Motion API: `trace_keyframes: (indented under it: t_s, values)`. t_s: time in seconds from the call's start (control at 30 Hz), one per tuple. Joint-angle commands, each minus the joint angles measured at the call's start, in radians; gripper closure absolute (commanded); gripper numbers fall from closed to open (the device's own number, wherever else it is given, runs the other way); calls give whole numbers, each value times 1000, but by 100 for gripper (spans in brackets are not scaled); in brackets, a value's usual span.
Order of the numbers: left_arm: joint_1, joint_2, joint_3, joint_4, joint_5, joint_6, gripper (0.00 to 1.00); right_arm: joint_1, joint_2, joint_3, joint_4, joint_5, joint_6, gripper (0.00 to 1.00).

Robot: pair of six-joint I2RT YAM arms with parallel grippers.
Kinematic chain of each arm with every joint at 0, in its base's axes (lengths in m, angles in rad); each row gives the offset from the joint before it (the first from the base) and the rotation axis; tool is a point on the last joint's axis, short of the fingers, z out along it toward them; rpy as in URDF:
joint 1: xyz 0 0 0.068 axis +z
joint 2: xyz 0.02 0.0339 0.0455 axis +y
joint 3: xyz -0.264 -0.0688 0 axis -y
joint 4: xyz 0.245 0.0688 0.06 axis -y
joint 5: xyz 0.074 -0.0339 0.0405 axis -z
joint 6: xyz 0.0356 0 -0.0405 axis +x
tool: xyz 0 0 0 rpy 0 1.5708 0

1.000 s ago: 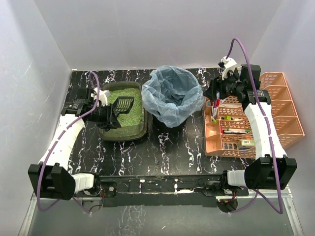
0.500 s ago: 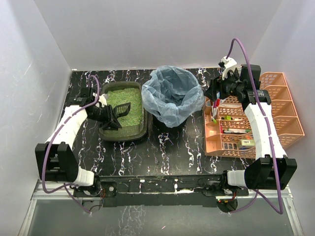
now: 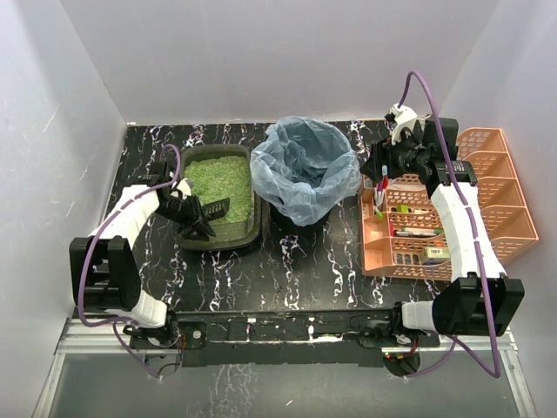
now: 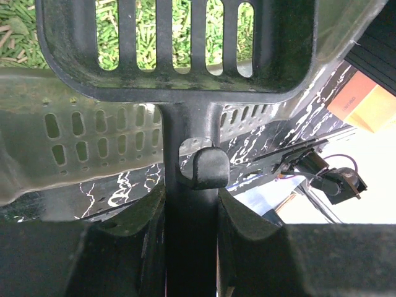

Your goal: Clean the litter box

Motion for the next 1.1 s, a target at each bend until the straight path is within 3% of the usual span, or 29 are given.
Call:
trace_keyframes:
  t_s: [0.0,1.07]
  values:
    - [17,10,23,-31,-28,-3,100,-5,-26,-10,81,-2,-5,32]
    - [57,271,284,11,-177,76,100,-4,-63,-75,115,-21,-7,32]
